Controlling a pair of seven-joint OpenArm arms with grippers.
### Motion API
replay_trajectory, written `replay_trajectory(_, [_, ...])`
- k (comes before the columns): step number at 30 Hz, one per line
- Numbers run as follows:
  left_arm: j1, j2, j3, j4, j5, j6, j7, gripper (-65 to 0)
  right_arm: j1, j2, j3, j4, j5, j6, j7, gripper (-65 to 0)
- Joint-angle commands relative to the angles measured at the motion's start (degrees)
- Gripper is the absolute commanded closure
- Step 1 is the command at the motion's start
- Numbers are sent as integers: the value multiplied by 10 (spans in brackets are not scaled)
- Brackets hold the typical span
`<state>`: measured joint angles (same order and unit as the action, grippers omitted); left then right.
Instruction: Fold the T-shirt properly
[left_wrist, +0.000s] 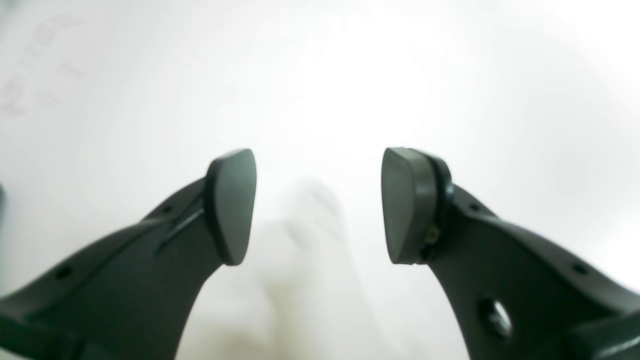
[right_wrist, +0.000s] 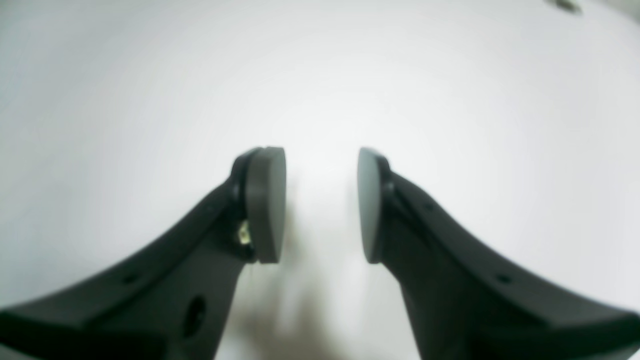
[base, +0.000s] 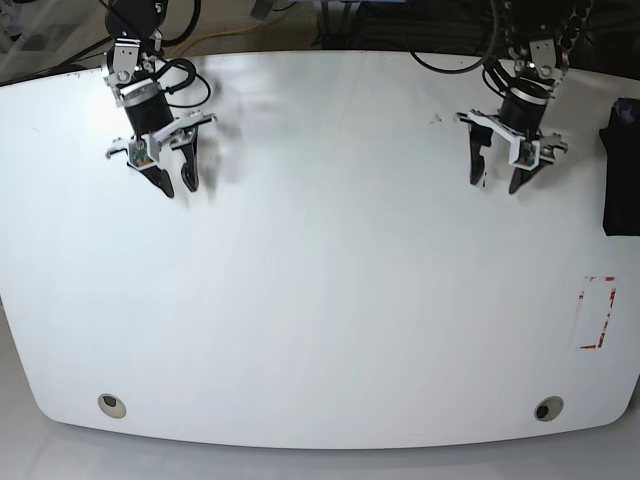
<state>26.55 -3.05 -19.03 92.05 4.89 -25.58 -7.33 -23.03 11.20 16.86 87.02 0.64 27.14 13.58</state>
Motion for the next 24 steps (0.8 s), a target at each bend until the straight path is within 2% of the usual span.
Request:
replay_trajectory(1, [36,20,2,51,-10,1,-22,-367,-27,7,9,28,25,1,23,-217])
replay_trajectory(6, [143,60,3,120,-10,1,-20,-367,-105,-4,33,56,48,4,23,-217])
replay_trajectory(11, [240,94,3,146,-7,1,-20,-367,-184,3,33,57,95,4,24,-217])
replay_trajectory(15, [294,99,2,145,-7,1,-20,-367,-250,2,40,54,108,2,24,-217])
replay_trajectory(24, [375,112,2,101,-10,1,-20,-367,-387,-30,37,48,104,4,24,-217])
